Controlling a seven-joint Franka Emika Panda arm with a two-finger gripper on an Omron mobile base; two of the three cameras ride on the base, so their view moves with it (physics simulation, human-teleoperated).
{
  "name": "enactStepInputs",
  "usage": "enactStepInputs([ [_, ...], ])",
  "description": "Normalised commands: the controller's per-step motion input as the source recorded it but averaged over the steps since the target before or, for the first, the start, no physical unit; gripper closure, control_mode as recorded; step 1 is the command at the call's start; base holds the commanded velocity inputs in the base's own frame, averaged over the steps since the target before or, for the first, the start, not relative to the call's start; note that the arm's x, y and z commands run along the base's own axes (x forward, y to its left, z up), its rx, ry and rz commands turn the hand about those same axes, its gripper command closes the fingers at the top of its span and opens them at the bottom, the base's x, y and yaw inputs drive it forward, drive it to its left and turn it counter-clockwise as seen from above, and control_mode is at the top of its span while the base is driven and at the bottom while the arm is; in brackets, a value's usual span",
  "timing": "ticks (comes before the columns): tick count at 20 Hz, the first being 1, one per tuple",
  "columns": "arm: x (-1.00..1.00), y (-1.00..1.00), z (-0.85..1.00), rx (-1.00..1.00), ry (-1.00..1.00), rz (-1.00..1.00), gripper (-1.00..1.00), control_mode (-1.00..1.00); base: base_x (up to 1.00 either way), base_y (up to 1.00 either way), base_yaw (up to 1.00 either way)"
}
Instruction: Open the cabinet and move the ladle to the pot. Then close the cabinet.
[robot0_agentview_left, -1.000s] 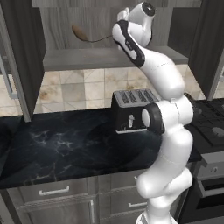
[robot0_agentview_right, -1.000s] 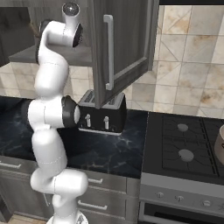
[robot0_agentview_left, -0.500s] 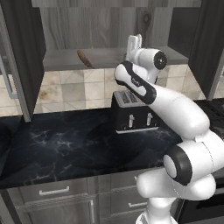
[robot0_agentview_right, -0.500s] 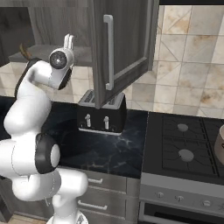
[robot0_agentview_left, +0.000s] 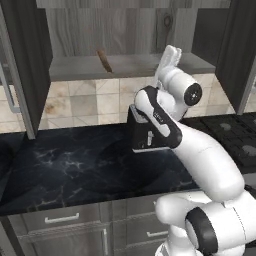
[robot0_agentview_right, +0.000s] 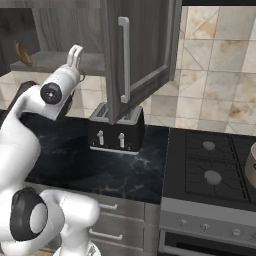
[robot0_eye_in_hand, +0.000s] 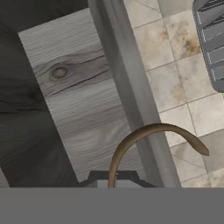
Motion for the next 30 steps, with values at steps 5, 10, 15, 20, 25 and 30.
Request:
enactStepInputs([
  [5,-0.93,-0.01,0.93,0.03,0.18,-0.16,1.00,-1.00,0.00,0.00,0.00],
  [10,-0.72,-0.02,0.64,0.00,0.41,-0.12,1.00,-1.00,0.00,0.00,0.00],
  [15,-0.92,-0.28,-0.09,0.04,0.28,-0.03,1.00,-1.00,0.00,0.00,0.00],
  [20,-0.94,-0.53,-0.80,0.00,0.03,0.00,1.00,-1.00,0.00,0.00,0.00],
  [25,-0.68,-0.29,-0.69,0.00,-0.12,0.08,1.00,-1.00,0.00,0.00,0.00],
  [30,-0.43,-0.07,0.00,-0.03,-0.01,0.18,1.00,-1.00,0.00,0.00,0.00],
])
